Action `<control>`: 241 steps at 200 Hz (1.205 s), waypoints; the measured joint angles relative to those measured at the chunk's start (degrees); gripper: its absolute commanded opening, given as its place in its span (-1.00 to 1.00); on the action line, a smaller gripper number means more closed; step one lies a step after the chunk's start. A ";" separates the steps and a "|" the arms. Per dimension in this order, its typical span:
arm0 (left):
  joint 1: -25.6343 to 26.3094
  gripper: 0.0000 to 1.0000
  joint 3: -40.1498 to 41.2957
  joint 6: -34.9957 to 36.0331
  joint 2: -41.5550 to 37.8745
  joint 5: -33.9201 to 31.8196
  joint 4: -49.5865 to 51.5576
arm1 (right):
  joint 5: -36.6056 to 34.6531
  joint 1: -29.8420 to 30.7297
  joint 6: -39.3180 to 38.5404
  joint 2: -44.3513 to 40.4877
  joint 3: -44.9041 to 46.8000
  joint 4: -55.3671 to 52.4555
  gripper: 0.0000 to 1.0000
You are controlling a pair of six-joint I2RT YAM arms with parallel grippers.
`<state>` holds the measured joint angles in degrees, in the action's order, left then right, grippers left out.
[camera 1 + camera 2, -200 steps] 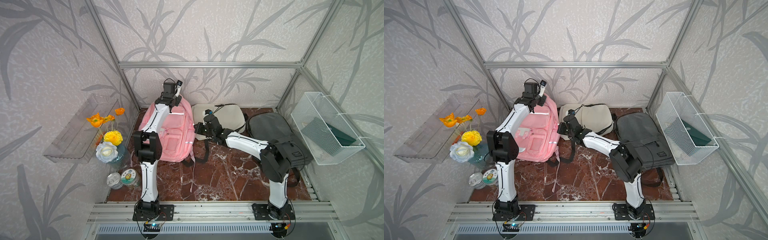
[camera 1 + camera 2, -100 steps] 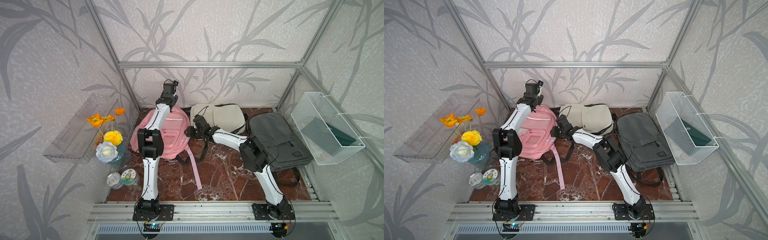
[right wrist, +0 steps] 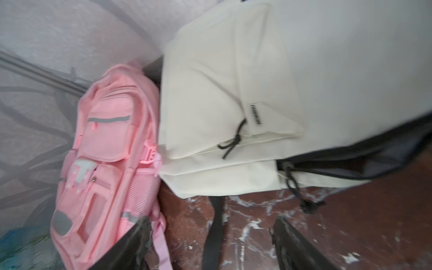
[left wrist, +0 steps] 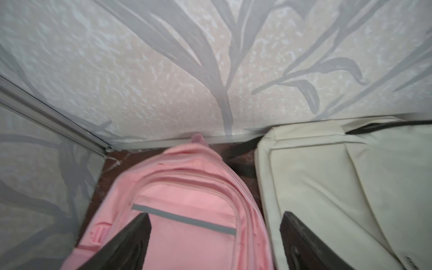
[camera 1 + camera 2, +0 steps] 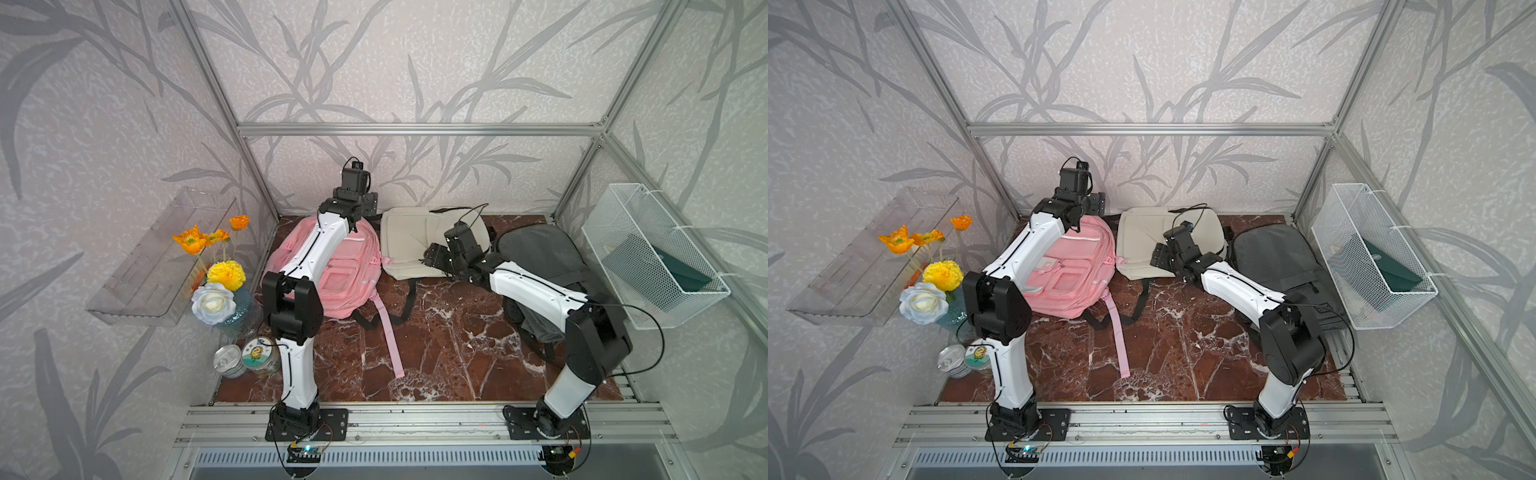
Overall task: Zip up the backpack
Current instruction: Place the backpack at the corner of the board, then pick up the backpack from the center of the board.
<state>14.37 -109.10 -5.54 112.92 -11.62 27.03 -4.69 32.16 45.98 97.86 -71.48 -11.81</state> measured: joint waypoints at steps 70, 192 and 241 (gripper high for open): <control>0.24 0.82 23.78 -15.43 -3.87 10.78 -4.24 | 2.12 -6.91 7.06 5.62 7.76 5.03 0.74; 0.50 0.80 36.79 -25.51 -4.98 15.76 -19.41 | 4.11 -9.38 15.98 18.58 1.81 15.56 -0.69; 0.50 0.76 36.87 -25.70 -5.09 15.56 -19.71 | 0.70 -8.17 9.40 13.35 1.22 11.63 -0.89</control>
<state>14.87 -72.23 -31.24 107.83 3.95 7.31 -3.99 23.99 55.37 111.22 -70.26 -0.19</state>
